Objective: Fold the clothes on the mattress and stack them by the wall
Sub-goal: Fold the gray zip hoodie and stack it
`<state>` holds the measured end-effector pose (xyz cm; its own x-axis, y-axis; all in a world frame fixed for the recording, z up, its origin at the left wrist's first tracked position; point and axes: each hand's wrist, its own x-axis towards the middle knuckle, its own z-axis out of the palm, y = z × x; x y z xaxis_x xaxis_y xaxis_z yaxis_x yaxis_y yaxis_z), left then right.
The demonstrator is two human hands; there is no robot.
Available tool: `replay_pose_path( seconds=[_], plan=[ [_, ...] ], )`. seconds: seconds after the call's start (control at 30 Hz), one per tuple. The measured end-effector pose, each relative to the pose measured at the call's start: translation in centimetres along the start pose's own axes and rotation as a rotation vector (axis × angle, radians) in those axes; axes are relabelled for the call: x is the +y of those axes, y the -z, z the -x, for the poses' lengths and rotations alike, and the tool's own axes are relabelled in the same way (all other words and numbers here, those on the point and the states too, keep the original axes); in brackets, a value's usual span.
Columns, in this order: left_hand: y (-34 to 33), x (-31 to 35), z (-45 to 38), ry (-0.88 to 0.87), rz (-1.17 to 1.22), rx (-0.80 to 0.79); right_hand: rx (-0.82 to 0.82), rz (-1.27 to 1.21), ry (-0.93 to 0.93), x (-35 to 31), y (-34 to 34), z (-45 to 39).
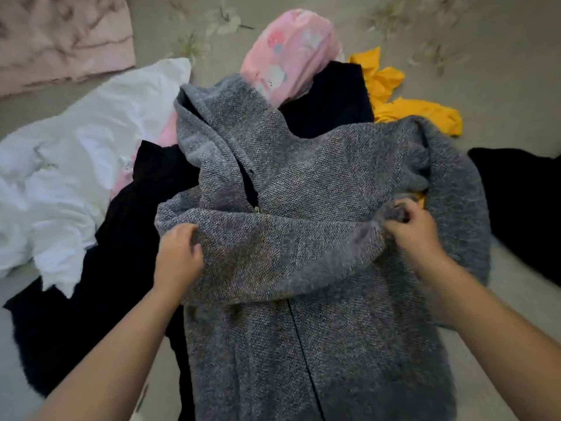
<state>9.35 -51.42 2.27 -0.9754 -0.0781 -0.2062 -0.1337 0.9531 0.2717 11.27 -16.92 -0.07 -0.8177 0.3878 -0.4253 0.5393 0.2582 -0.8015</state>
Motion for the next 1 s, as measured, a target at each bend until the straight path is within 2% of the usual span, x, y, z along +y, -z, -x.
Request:
replay_pose_path(
  seconds=[0.07, 0.1, 0.13, 0.2, 0.27, 0.3, 0.33, 0.4, 0.47, 0.53, 0.63, 0.7, 0.73, 0.83, 0.9, 1.0],
  plan=[
    [0.4, 0.4, -1.4, 0.002, 0.003, 0.085, -0.085, -0.453, 0.082, -2.5, 2.7, -0.4],
    [0.3, 0.6, -2.1, -0.004, 0.006, 0.124, -0.090, -0.562, 0.130, -2.9, 3.7, -0.8],
    [0.0, 0.8, -2.9, -0.019, -0.019, 0.151, -0.056, -0.554, 0.137, -2.9, 4.4, -1.3],
    [-1.0, 0.8, -4.1, -0.031, -0.180, 0.155, 0.070, -0.299, -0.004, -1.6, 4.1, -2.6],
    [-2.1, 0.8, -4.6, 0.014, -0.331, 0.107, 0.094, 0.212, -0.263, 0.5, 2.8, -3.5],
    [-2.6, 0.8, -4.7, 0.052, -0.374, 0.062, 0.061, 0.470, -0.321, 1.4, 2.1, -3.5],
    [-2.9, 0.9, -4.8, 0.095, -0.409, -0.007, 0.061, 0.672, -0.289, 1.8, 1.5, -3.2],
    [-3.0, 1.0, -5.2, 0.113, -0.466, -0.190, 0.115, 0.896, -0.020, 2.0, 0.1, -3.0],
    [-2.2, 0.9, -5.8, -0.018, -0.445, -0.416, 0.039, 0.936, 0.259, 1.5, -1.8, -3.5],
    [-0.9, 0.7, -6.3, -0.231, -0.463, -0.647, -0.167, 0.982, 0.398, 0.3, -4.2, -4.5],
    [0.3, 0.0, -6.1, -0.570, -0.709, -0.782, -0.484, 1.202, 0.374, -2.0, -7.0, -6.0],
    [0.3, 0.0, -5.3, -0.664, -0.823, -0.863, -0.534, 1.293, 0.337, -3.0, -7.8, -6.6],
    [0.4, 0.2, -5.2, -0.651, -0.859, -0.879, -0.532, 1.307, 0.344, -3.4, -7.7, -6.7],
    [1.9, -1.1, -7.2, -0.405, -0.913, -0.677, -0.481, 1.335, 0.415, -4.4, -6.8, -7.0],
    [3.5, -3.2, -8.5, -0.270, -0.934, -0.639, -0.406, 1.303, 0.476, -4.8, -6.5, -7.2],
    [3.8, -5.4, -8.6, -0.324, -1.010, -0.708, -0.380, 1.258, 0.539, -5.4, -6.7, -7.3]
  ],
)
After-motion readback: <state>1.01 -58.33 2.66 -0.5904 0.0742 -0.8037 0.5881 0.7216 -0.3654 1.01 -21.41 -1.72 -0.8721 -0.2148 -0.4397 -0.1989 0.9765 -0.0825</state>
